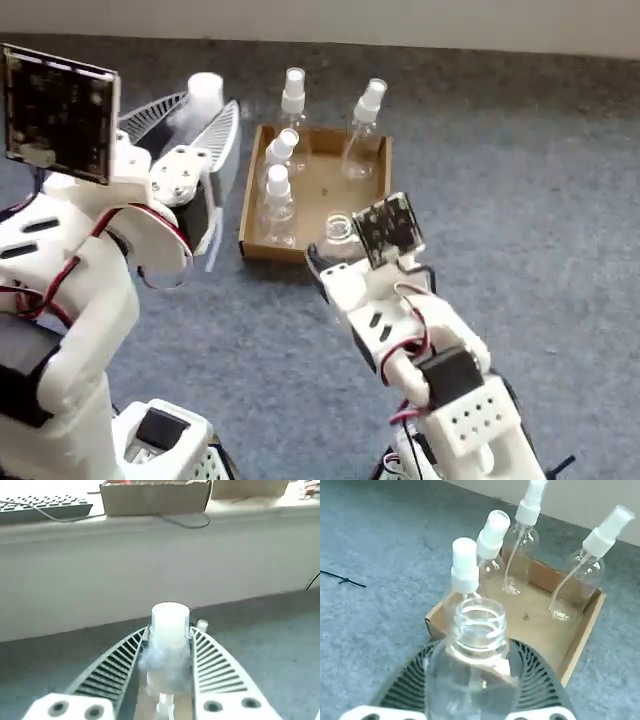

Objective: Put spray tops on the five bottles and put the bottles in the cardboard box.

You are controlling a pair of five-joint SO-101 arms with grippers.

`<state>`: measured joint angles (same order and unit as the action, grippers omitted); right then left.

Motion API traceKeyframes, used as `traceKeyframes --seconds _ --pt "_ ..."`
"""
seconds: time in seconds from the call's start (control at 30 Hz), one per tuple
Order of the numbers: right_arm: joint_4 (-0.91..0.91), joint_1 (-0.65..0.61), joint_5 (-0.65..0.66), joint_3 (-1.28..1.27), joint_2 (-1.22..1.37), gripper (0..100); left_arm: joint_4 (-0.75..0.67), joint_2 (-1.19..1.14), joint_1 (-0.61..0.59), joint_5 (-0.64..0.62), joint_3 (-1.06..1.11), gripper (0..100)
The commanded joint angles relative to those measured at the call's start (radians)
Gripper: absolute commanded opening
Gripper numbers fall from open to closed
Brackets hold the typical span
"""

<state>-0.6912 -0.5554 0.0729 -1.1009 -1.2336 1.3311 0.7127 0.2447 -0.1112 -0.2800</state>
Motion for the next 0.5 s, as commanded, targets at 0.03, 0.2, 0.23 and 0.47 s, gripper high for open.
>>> traceKeyframes --seconds 0.03,0.2,0.23,0.47 --pt "0.038 -0.022 -0.009 -0.024 -0.099 0.4 -0.213 0.008 0.104 -0.104 0.005 0" --pt "0.038 -0.038 -0.011 -0.024 -0.145 0.4 -0.413 0.002 0.179 -0.107 0.177 0" --pt "0.038 -0.036 -0.011 -0.025 -0.153 0.4 -0.453 0.002 0.199 -0.107 0.209 0" --pt "0.073 -0.036 -0.011 -0.071 -0.165 0.4 -0.671 0.002 0.295 -0.103 0.337 0"
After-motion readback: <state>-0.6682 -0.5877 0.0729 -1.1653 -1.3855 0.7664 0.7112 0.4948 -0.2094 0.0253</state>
